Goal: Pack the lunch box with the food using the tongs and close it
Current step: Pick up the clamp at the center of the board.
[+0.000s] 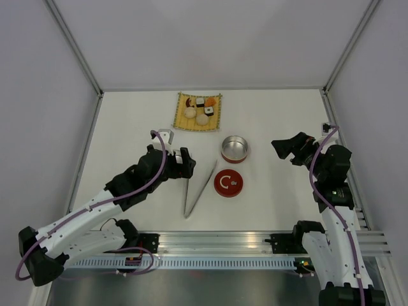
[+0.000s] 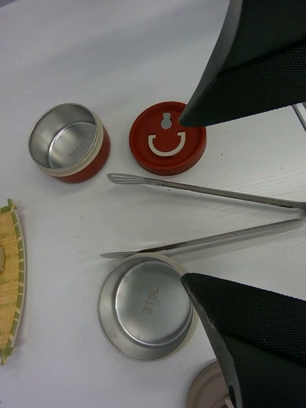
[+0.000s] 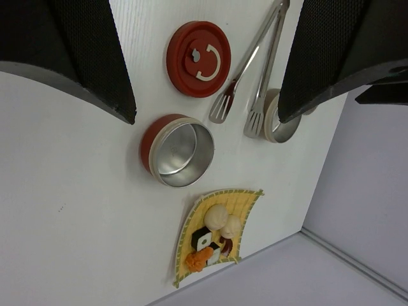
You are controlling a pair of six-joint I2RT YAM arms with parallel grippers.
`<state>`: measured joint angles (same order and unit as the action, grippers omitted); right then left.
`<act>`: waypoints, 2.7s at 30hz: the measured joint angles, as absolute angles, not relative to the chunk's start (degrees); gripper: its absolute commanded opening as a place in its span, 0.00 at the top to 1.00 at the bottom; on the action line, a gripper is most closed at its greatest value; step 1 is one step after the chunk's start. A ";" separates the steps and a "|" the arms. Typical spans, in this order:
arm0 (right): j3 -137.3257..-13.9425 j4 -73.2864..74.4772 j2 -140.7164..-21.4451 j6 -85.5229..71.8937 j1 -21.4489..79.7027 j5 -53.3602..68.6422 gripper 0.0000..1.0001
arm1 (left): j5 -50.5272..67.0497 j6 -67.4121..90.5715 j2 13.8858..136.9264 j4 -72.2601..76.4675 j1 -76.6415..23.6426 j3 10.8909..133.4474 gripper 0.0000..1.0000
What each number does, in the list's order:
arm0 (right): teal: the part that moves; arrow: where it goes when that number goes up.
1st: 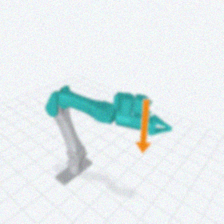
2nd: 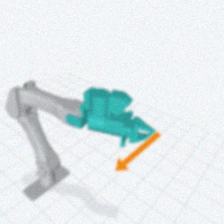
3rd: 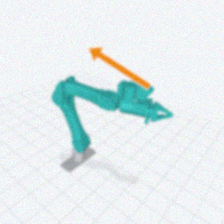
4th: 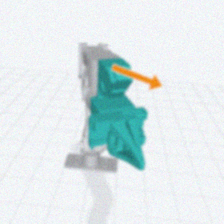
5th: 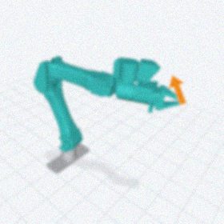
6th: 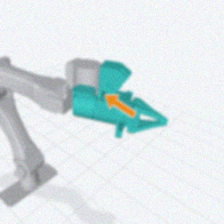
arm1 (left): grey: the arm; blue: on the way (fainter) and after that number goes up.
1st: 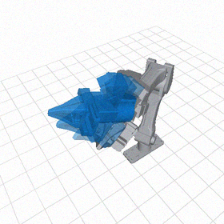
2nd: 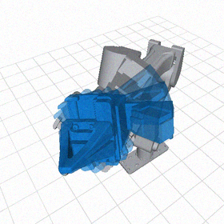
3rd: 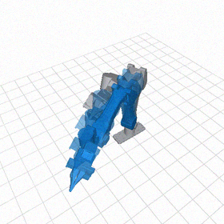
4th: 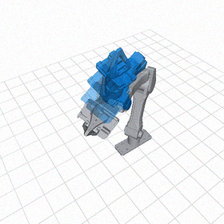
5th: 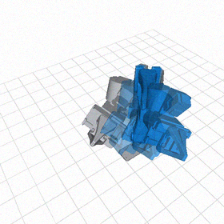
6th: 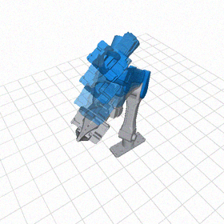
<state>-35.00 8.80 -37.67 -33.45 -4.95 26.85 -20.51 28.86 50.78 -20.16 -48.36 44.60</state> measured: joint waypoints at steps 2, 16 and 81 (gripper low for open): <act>-35.00 8.93 -38.06 -32.97 -4.75 26.24 0.02 | -20.95 28.84 50.35 -20.78 -48.36 44.60 0.00; -30.63 11.33 -38.87 -31.38 -4.62 22.33 0.02 | -21.34 31.44 62.87 -25.71 -52.29 45.56 0.03; -25.61 14.17 -39.70 -29.74 -3.88 19.59 0.02 | -26.79 35.83 90.85 -11.81 -59.44 43.68 0.16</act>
<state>-25.61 14.17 -39.70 -29.74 -3.88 19.59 -26.79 35.83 90.85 -11.81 -59.44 43.68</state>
